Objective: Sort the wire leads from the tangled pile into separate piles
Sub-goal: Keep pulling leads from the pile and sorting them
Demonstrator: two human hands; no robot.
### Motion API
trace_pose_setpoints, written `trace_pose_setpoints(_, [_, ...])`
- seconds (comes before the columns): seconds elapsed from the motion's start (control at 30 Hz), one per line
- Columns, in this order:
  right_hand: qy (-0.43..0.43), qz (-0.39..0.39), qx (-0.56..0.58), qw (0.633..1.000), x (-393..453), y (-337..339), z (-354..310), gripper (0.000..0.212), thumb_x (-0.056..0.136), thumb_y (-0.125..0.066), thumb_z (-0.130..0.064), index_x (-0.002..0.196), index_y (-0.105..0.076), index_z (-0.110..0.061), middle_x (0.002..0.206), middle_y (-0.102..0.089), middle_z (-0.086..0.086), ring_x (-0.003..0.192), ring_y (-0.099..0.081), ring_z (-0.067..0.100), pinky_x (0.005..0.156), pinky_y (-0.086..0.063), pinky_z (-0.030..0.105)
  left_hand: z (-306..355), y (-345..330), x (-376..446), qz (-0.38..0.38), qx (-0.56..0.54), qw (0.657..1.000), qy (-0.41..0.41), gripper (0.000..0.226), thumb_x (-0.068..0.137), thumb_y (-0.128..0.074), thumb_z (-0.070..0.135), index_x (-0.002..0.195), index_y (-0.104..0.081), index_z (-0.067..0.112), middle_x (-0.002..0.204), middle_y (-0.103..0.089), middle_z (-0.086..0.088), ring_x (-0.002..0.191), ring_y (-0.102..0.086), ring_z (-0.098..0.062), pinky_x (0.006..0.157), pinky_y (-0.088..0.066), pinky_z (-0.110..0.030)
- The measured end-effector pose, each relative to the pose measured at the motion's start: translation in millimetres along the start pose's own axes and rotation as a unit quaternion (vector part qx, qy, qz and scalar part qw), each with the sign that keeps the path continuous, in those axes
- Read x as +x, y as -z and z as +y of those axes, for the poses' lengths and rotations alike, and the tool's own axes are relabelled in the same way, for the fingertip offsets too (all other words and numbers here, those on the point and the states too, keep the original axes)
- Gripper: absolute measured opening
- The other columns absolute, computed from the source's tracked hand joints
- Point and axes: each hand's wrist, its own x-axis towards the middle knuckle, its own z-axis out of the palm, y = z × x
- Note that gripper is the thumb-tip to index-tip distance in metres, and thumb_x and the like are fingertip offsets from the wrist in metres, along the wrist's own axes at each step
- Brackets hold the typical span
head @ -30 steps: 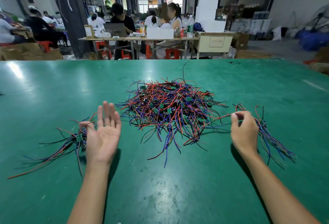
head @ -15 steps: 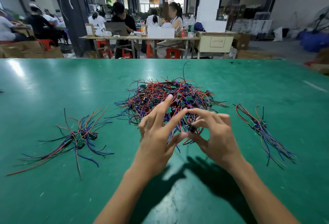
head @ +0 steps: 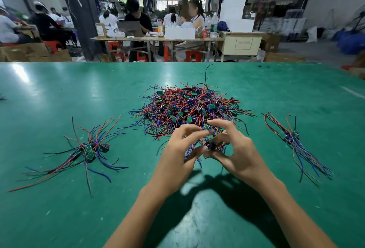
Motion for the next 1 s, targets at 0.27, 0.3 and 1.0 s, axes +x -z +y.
trace_pose_setpoints(0.27, [-0.003,0.000,-0.054,0.999,-1.1,4.3,5.3,0.075,0.077,-0.086,-0.025,0.137,-0.044,-0.041,0.090,-0.070,-0.027,0.089,-0.064,0.010,0.085,-0.050,0.034,2.3,9.4,1.8,0.014,-0.019,0.999,0.030,0.010,0.086,-0.078,0.012,0.095,-0.076,0.017,0.093,-0.074,0.013,0.093,-0.066,0.000,0.087,-0.048,-0.020])
trace_pose_setpoints(0.3, [-0.002,0.002,-0.054,0.999,-1.3,4.9,6.3,0.069,0.079,-0.085,-0.026,0.135,-0.047,-0.040,0.090,-0.071,-0.026,0.088,-0.064,0.009,0.083,-0.050,0.033,2.6,9.9,1.8,0.016,-0.030,0.999,0.039,0.010,0.085,-0.078,0.011,0.093,-0.076,0.017,0.091,-0.074,0.012,0.091,-0.067,0.000,0.085,-0.046,-0.016])
trace_pose_setpoints(1.0, [-0.130,-0.135,-0.098,0.977,-7.0,11.9,22.3,0.037,0.077,-0.079,-0.053,0.111,-0.065,-0.046,0.107,-0.055,-0.024,0.099,-0.050,-0.003,0.087,-0.047,0.033,-24.7,62.9,14.2,0.324,-0.484,0.758,0.292,0.017,0.089,-0.067,0.013,0.104,-0.070,0.007,0.085,-0.076,0.002,0.064,-0.066,-0.005,0.068,-0.058,-0.018])
